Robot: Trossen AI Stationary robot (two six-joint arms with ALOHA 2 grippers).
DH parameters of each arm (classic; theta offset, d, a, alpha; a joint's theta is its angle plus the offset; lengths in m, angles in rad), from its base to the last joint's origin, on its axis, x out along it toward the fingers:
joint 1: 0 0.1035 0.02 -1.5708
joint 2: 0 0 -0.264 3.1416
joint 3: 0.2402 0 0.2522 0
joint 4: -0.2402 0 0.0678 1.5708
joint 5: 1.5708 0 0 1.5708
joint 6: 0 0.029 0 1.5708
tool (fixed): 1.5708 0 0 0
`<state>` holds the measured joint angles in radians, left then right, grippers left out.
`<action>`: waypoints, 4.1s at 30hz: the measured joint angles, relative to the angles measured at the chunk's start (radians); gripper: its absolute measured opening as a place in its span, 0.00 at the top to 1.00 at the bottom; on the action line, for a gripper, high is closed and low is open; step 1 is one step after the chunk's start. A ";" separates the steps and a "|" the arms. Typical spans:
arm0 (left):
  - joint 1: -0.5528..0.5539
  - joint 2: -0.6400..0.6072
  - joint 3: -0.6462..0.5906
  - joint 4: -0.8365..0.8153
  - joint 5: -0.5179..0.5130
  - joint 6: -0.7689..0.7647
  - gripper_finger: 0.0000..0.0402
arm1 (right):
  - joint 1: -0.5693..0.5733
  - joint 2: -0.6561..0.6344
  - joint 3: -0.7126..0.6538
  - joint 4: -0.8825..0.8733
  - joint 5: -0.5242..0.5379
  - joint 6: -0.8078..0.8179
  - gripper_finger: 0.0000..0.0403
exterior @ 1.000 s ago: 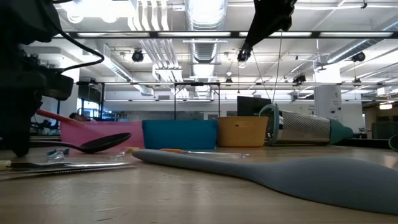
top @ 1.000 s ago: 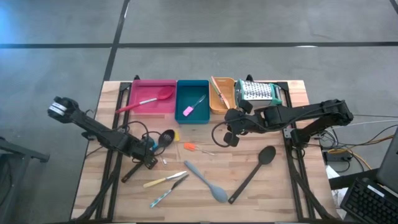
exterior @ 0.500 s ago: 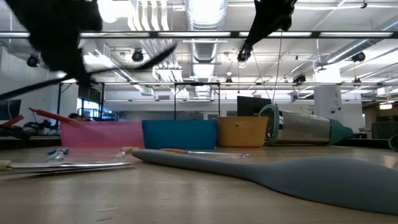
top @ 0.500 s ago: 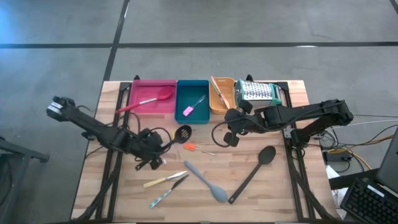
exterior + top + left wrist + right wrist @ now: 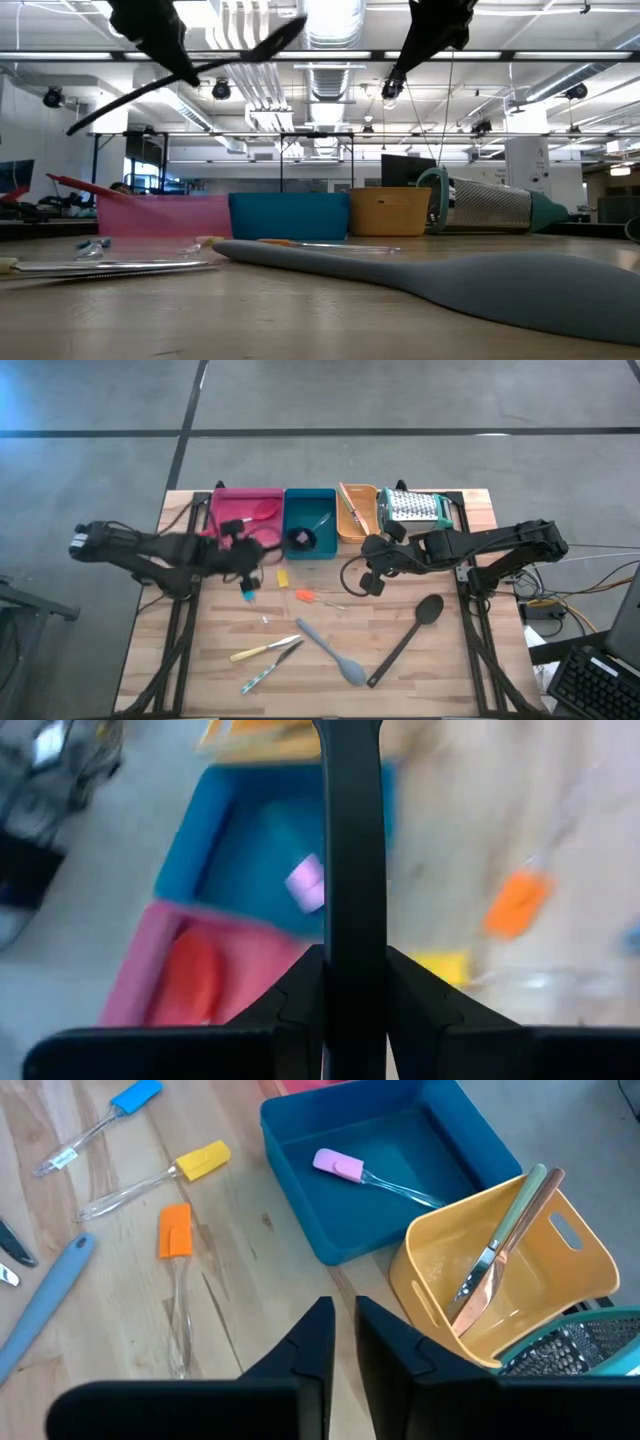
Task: Pick & Place Kitchen Items
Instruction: Put the black spoon into the pink bin, then put the blue spatula into the blue bin
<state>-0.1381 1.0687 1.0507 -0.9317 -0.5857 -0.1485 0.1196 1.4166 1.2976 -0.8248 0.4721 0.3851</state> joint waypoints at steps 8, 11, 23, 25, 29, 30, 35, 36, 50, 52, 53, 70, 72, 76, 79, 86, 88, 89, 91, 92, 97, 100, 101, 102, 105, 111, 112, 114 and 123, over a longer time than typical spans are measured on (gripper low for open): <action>0.328 0.000 0.070 -0.171 0.137 0.180 0.81 | 0.000 0.000 0.000 -0.001 0.000 -0.004 0.86; 0.444 0.001 0.074 -0.170 0.198 0.260 0.81 | 0.000 0.000 0.000 -0.001 0.000 -0.004 0.83; 0.783 0.081 0.074 -0.169 0.230 0.477 0.81 | 0.000 0.000 0.000 -0.001 -0.001 -0.003 0.75; 0.813 0.113 0.074 -0.169 0.232 0.501 0.81 | 0.000 0.000 0.000 -0.001 -0.001 -0.003 0.74; 0.843 0.187 0.074 -0.169 0.237 0.537 0.81 | 0.000 0.000 0.000 -0.001 -0.001 -0.003 0.72; 0.845 0.206 0.074 -0.169 0.237 0.540 0.81 | 0.000 0.000 0.000 -0.001 -0.001 -0.003 0.72; 0.845 0.297 0.074 -0.169 0.238 0.540 0.81 | 0.000 0.000 0.000 -0.001 -0.001 -0.003 0.71; 0.845 0.314 0.074 -0.169 0.238 0.540 0.81 | 0.000 0.000 0.000 -0.001 -0.001 -0.003 0.70; 0.911 0.427 0.094 -0.242 0.196 0.537 0.81 | 0.000 0.000 0.000 -0.005 0.000 -0.011 0.69; 0.936 0.425 0.103 -0.249 0.211 0.535 0.81 | 0.000 0.000 0.000 -0.006 -0.001 -0.029 0.70; 0.948 0.425 0.108 -0.250 0.216 0.533 0.81 | 0.000 0.000 0.000 -0.005 -0.001 -0.037 0.71; 1.011 0.539 0.118 -0.248 0.334 0.523 0.81 | 0.000 0.000 0.000 -0.006 -0.001 -0.056 0.87; 1.014 0.564 0.118 -0.250 0.334 0.521 0.81 | 0.000 0.000 0.000 -0.007 -0.001 -0.056 0.89; 1.015 0.603 0.118 -0.251 0.332 0.515 0.81 | 0.000 0.000 0.000 -0.007 -0.001 -0.056 0.90; 1.016 0.617 0.120 -0.250 0.323 0.509 0.79 | 0.000 0.000 0.000 -0.008 -0.001 -0.056 0.90; 1.016 0.612 0.120 -0.249 0.257 0.494 0.53 | 0.000 0.000 0.000 -0.008 -0.001 -0.056 0.86; 1.016 0.609 0.120 -0.251 0.229 0.491 0.50 | 0.000 0.000 0.000 -0.008 -0.001 -0.056 0.85; 1.016 0.607 0.120 -0.251 0.219 0.488 0.49 | 0.000 0.000 0.000 -0.008 -0.001 -0.056 0.84; 1.016 0.602 0.120 -0.251 0.204 0.487 0.48 | 0.000 0.000 0.000 -0.009 -0.001 -0.056 0.82; 1.016 0.598 0.120 -0.251 0.200 0.487 0.48 | 0.000 0.000 0.000 -0.009 -0.001 -0.056 0.81; 1.016 0.581 0.146 -0.273 0.193 0.479 0.47 | 0.000 0.000 0.000 -0.009 -0.001 -0.056 0.77; 1.016 0.569 0.190 -0.300 0.193 0.464 0.47 | 0.000 0.000 0.000 -0.009 -0.001 -0.056 0.75; 1.015 0.566 0.208 -0.312 0.193 0.460 0.47 | 0.000 0.000 0.000 -0.009 -0.001 -0.056 0.75; 1.015 0.563 0.228 -0.327 0.193 0.454 0.47 | 0.000 0.000 0.000 -0.009 -0.001 -0.056 0.74; 1.014 0.543 0.288 -0.347 0.194 0.434 0.47 | 0.000 0.000 0.000 -0.009 -0.001 -0.055 0.73; 1.007 0.501 0.383 -0.349 0.204 0.381 0.47 | 0.000 0.000 0.000 -0.008 -0.001 -0.052 0.72; 1.006 0.494 0.394 -0.348 0.209 0.369 0.47 | 0.000 0.000 0.000 -0.008 -0.001 -0.052 0.71; 1.000 0.476 0.411 -0.345 0.228 0.346 0.47 | 0.000 0.000 0.000 -0.008 -0.001 -0.052 0.71; 0.929 0.353 0.384 -0.196 0.314 0.269 0.47 | 0.000 0.000 0.000 -0.008 -0.001 -0.052 0.67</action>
<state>0.7909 1.4218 1.4347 -1.1273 -0.2714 0.1204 0.1194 1.4170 1.2976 -0.8330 0.4713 0.3328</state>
